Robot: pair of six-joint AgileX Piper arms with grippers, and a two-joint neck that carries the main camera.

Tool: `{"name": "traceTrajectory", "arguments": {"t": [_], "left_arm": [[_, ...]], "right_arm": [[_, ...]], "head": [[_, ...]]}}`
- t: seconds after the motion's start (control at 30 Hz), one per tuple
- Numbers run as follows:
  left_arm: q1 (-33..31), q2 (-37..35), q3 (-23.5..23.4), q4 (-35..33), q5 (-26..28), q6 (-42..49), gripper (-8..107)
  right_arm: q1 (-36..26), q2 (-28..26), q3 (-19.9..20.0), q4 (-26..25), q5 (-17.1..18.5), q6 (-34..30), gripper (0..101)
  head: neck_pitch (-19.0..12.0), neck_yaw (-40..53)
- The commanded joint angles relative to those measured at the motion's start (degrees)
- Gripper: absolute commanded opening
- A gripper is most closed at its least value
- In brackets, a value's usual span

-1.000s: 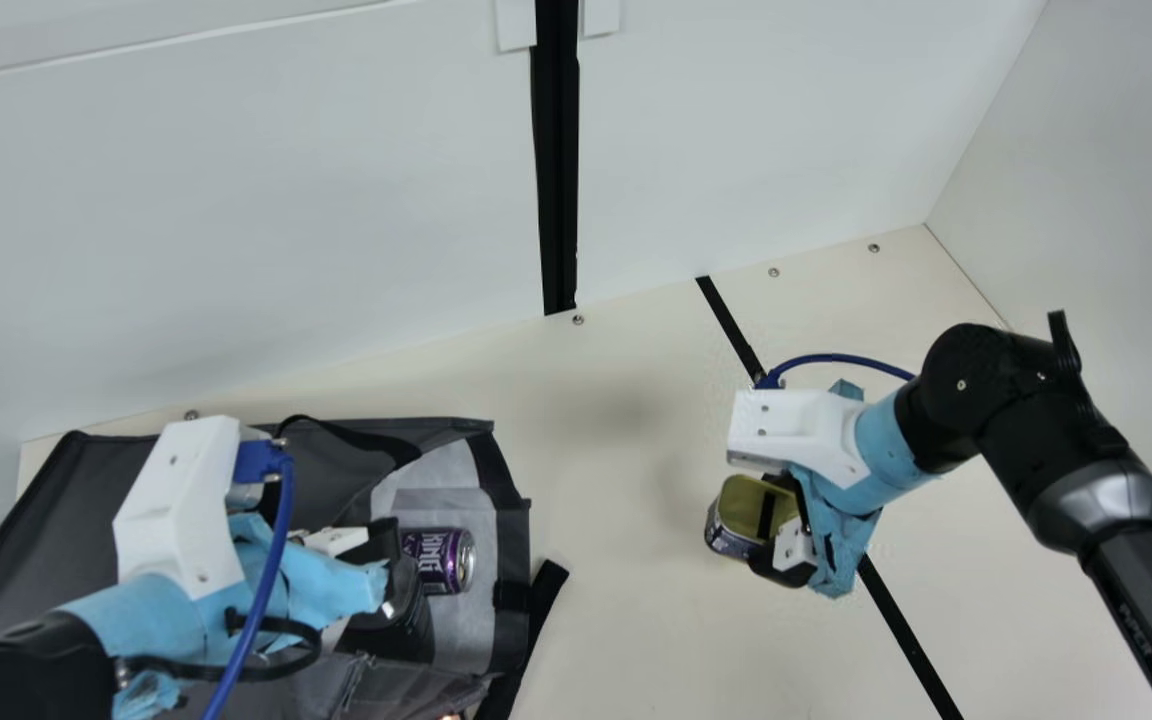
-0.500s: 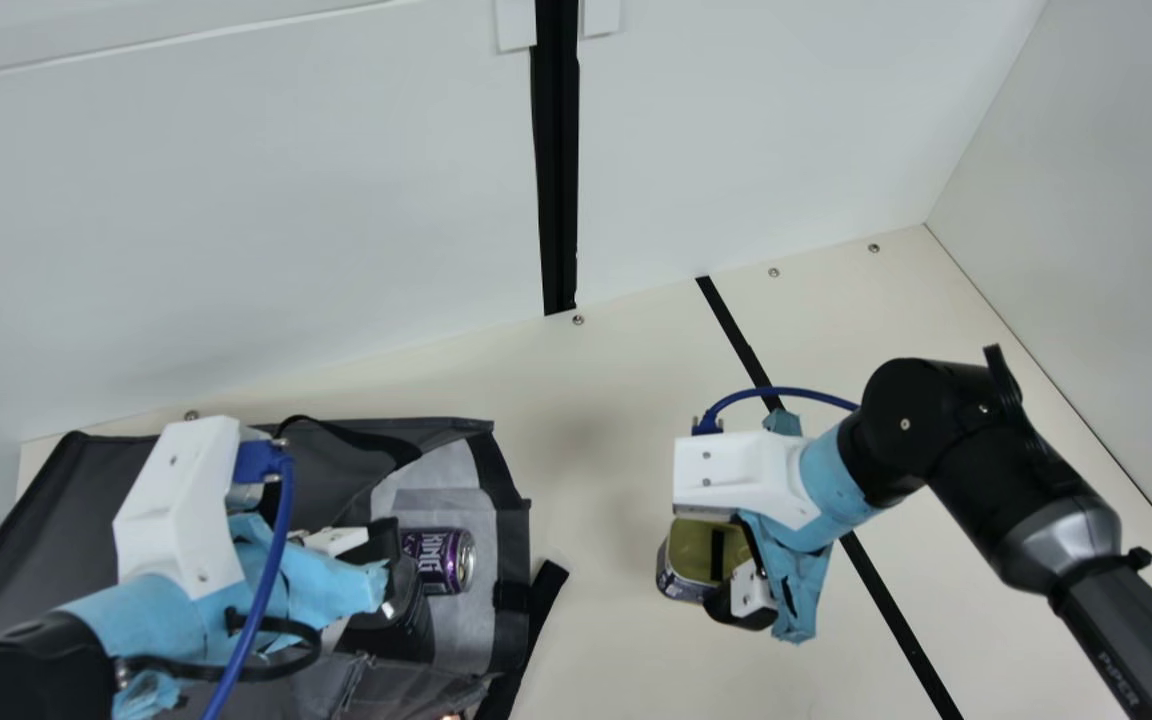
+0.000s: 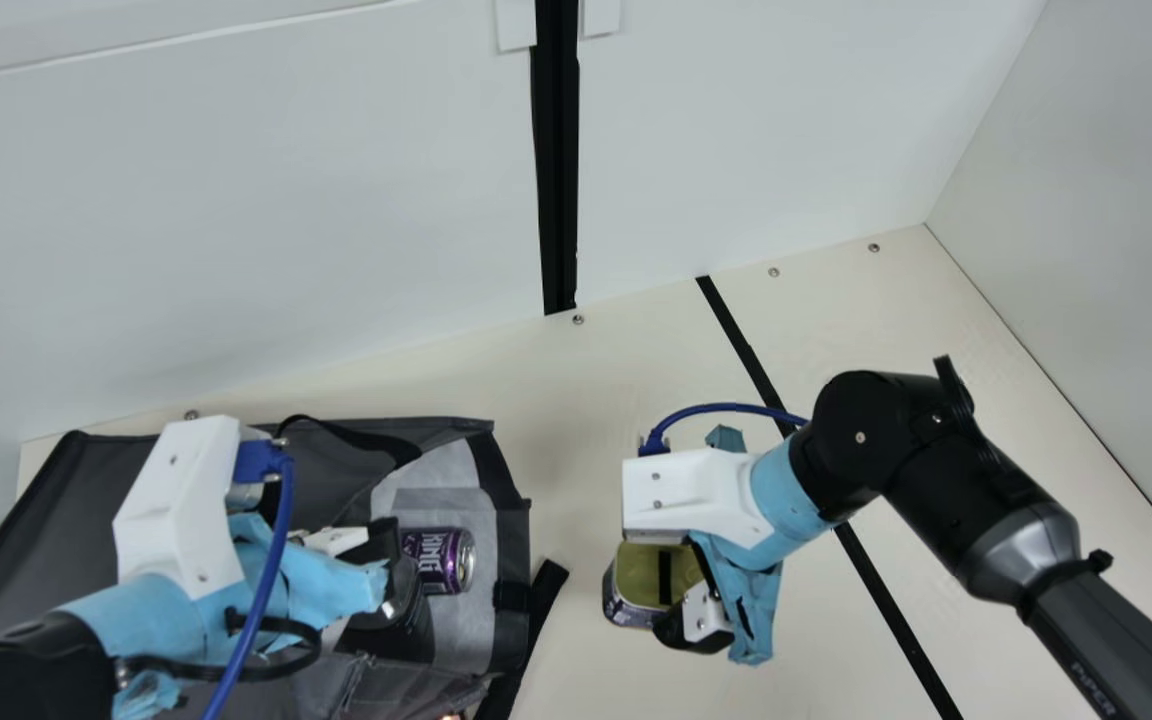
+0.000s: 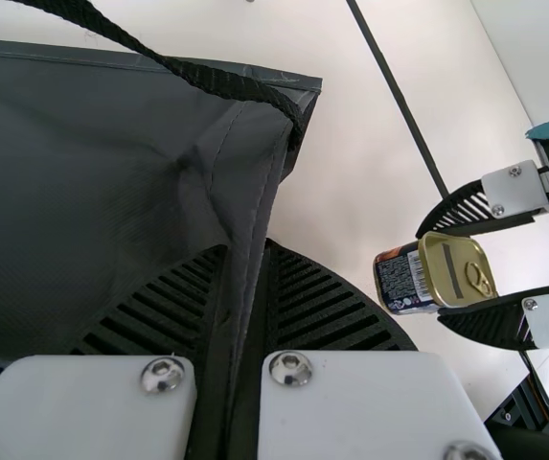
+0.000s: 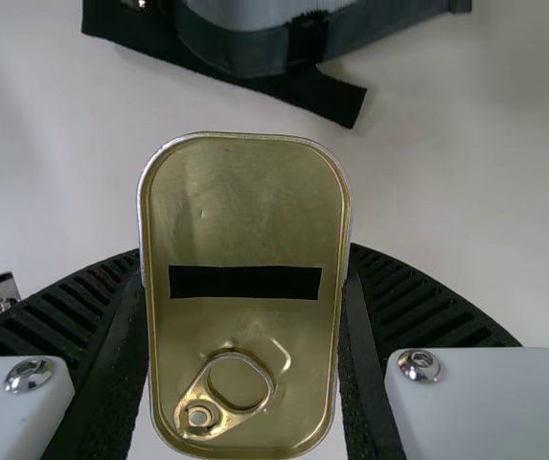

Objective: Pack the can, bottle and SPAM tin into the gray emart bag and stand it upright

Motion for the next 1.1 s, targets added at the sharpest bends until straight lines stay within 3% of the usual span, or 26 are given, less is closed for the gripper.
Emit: {"name": "traceTrajectory", "arguments": {"t": [0.0, 0.5, 1.07], "left_arm": [[0.0, 0.0, 0.0, 0.0, 0.0, 0.0, -8], [0.0, 0.0, 0.0, 0.0, 0.0, 0.0, -8], [0.0, 0.0, 0.0, 0.0, 0.0, 0.0, -8]], "right_arm": [[0.2, 0.2, 0.2, 2.1, -0.3, -0.5, 0], [1.6, 2.2, 0.6, 14.4, -3.0, -3.5, 0], [5.2, 5.1, -0.5, 21.5, -7.2, -3.2, 0]], "head": [[-1.3, 0.0], [-1.3, 0.0], [-1.3, 0.0]]}}
